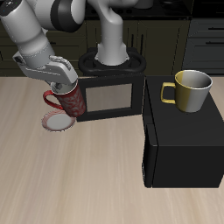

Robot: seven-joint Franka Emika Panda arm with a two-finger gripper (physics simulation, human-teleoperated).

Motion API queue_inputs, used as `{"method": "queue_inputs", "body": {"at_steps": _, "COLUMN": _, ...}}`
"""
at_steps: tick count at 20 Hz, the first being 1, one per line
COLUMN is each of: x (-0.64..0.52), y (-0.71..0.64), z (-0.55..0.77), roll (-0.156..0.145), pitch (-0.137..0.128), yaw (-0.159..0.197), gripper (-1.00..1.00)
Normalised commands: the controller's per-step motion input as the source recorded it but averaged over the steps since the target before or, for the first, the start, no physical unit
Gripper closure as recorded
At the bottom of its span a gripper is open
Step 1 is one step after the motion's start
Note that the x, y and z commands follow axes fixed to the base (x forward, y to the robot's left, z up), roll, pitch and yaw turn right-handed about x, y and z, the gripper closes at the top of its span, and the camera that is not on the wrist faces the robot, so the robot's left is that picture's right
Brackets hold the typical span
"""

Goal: Open the microwave and place the red mug in it

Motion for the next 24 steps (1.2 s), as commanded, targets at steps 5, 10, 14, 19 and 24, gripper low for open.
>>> {"method": "queue_inputs", "body": {"at_steps": 5, "x": 0.10, "y": -0.05, "z": -0.10, "roll": 0.069, "pitch": 0.000, "yaw": -0.132, "gripper": 1.00}}
{"method": "queue_inputs", "body": {"at_steps": 10, "x": 0.03, "y": -0.07, "z": -0.07, "roll": 0.021, "pitch": -0.003, "yaw": -0.087, "gripper": 1.00}}
{"method": "queue_inputs", "body": {"at_steps": 14, "x": -0.09, "y": -0.02, "z": 0.00, "roll": 0.025, "pitch": -0.027, "yaw": -0.072, "gripper": 1.00}}
{"method": "queue_inputs", "body": {"at_steps": 19, "x": -0.11, "y": 0.06, "z": -0.13, "roll": -0.003, "pitch": 0.009, "yaw": -0.030, "gripper": 1.00}}
{"method": "queue_inputs", "body": {"at_steps": 24, "x": -0.10, "y": 0.02, "z": -0.22, "roll": -0.013, "pitch": 0.035, "yaw": 0.013, "gripper": 1.00}}
